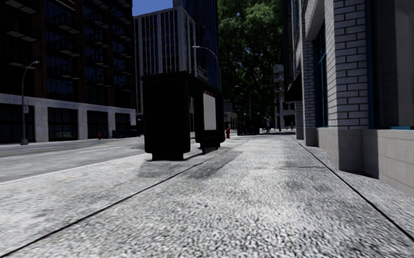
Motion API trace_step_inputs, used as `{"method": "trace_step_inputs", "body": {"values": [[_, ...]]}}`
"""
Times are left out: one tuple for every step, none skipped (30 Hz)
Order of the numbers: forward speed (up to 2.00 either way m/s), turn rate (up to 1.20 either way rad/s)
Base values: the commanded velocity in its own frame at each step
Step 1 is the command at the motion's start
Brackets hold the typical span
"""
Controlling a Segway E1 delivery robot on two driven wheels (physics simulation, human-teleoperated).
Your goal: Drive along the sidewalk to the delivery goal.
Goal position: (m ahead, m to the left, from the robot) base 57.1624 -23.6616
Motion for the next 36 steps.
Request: {"method": "trace_step_inputs", "body": {"values": [[2.0,-0.44],[2.0,-0.46],[2.0,-0.46],[2.0,-0.46],[2.0,-0.46],[2.0,-0.46],[2.0,-0.46],[2.0,-0.46],[2.0,-0.46],[2.0,-0.46],[2.0,-0.46],[2.0,-0.46],[2.0,-0.46],[2.0,-0.46],[2.0,-0.46],[2.0,-0.46],[2.0,-0.46],[2.0,-0.46],[2.0,-0.46],[2.0,-0.4],[2.0,-0.29],[2.0,-0.29],[2.0,0.0],[2.0,0.0],[2.0,0.0],[2.0,0.0],[2.0,0.0],[2.0,0.0],[2.0,0.0],[2.0,0.0],[2.0,0.0],[2.0,0.0],[2.0,0.0],[2.0,0.0],[2.0,0.0],[2.0,0.0]]}}
